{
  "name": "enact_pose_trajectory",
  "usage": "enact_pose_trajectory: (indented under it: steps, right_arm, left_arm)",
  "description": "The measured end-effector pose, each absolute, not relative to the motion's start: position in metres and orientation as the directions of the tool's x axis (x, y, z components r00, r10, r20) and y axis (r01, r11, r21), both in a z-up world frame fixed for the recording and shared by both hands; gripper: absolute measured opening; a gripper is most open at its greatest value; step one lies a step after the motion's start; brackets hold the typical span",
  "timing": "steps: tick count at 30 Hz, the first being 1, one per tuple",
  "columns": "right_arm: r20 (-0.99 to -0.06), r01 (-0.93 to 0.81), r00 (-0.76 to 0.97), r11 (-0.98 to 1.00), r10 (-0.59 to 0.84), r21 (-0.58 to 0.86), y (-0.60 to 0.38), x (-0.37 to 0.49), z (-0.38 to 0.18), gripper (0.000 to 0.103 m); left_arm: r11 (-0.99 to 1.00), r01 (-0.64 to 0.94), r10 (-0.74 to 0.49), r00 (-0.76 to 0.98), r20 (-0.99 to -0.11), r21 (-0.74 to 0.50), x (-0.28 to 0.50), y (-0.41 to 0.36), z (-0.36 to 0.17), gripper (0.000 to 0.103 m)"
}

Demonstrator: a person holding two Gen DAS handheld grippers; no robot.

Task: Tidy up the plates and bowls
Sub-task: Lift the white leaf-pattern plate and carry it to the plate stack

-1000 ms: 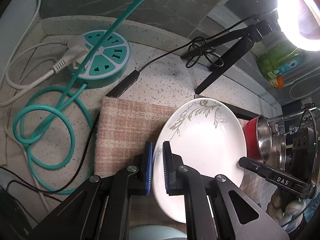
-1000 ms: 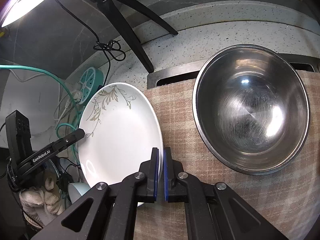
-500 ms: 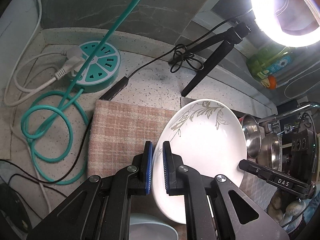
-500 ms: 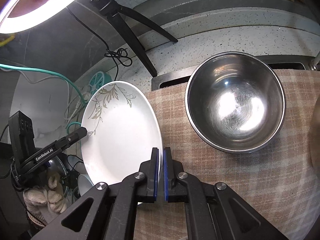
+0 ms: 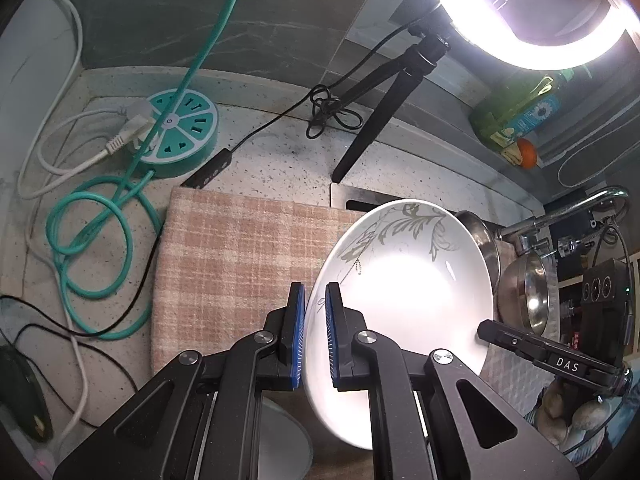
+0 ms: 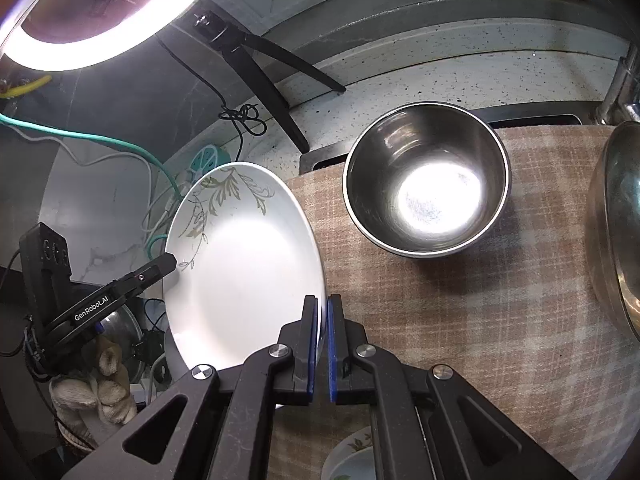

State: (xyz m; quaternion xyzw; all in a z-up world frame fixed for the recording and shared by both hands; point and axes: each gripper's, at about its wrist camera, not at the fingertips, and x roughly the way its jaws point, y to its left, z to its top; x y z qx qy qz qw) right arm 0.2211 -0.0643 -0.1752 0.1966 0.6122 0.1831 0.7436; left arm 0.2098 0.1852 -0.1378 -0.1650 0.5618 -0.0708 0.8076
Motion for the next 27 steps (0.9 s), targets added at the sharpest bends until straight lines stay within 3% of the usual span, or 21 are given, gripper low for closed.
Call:
enact_pose_trajectory:
  steps: [27]
  right_arm:
    - [-0.829, -0.059, 0.165, 0.845, 0.534, 0.532, -0.135, 0.157, -0.163, 0.005]
  left_arm:
    - [0.923, -0.106, -0.305, 0.386, -0.871, -0.37, 0.135, 0.118, -0.129, 0.008]
